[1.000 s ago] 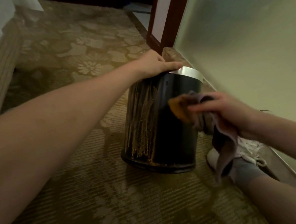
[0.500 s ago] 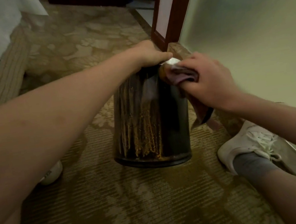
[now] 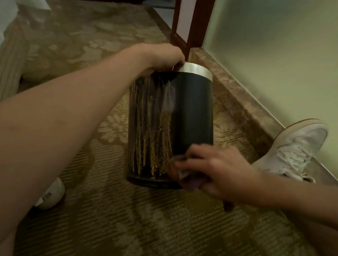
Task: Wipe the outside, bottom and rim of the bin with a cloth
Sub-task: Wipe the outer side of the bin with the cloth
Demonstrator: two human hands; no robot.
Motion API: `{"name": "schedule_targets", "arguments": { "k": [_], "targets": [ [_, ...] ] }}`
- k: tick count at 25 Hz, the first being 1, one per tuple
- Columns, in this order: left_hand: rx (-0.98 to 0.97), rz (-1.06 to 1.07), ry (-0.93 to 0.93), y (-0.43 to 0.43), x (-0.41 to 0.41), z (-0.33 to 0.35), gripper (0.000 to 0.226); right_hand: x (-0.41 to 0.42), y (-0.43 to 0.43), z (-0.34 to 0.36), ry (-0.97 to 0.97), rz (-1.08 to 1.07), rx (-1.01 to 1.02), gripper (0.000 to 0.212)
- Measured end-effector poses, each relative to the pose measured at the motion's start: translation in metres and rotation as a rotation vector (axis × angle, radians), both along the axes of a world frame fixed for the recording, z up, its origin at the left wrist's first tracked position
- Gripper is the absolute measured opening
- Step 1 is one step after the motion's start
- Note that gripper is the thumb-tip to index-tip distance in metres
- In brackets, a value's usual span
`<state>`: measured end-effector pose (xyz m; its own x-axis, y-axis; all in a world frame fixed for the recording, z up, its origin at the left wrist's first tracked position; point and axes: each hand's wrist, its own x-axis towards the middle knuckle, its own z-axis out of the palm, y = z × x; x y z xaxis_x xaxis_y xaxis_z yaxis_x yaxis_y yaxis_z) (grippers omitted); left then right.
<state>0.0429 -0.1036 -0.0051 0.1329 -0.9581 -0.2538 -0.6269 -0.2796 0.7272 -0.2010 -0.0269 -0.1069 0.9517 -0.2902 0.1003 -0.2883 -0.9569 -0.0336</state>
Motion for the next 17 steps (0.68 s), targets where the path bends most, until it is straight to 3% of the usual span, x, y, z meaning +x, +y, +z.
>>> {"name": "schedule_targets", "arguments": {
  "k": [5,7,9,10,11,12,14,17],
  "targets": [
    [-0.032,-0.069,-0.044,0.000,-0.008,-0.001,0.022,-0.014,0.016,-0.011,0.083,-0.077,0.152,0.039],
    [-0.064,-0.099,-0.093,0.001,-0.012,-0.002,0.024,-0.013,0.007,-0.002,0.102,-0.173,0.497,0.031],
    [-0.069,-0.124,-0.130,0.001,-0.011,-0.003,0.025,-0.011,-0.008,0.017,0.003,-0.350,1.056,0.025],
    [-0.056,-0.121,-0.112,0.001,-0.009,-0.002,0.025,-0.008,-0.019,0.030,-0.080,-0.414,1.192,0.021],
    [-0.040,-0.112,-0.071,0.001,-0.006,-0.002,0.024,-0.003,-0.031,0.043,-0.175,-0.447,1.195,0.018],
    [-0.026,-0.097,-0.017,0.001,-0.004,-0.002,0.022,0.004,-0.040,0.057,-0.271,-0.465,1.113,0.017],
    [-0.024,-0.043,0.122,0.002,-0.007,0.001,0.023,0.023,-0.058,0.084,-0.411,-0.426,0.736,0.016],
    [-0.053,-0.030,0.299,0.003,-0.013,0.005,0.030,0.051,-0.073,0.100,-0.333,-0.287,0.042,0.030]
  ]
}}
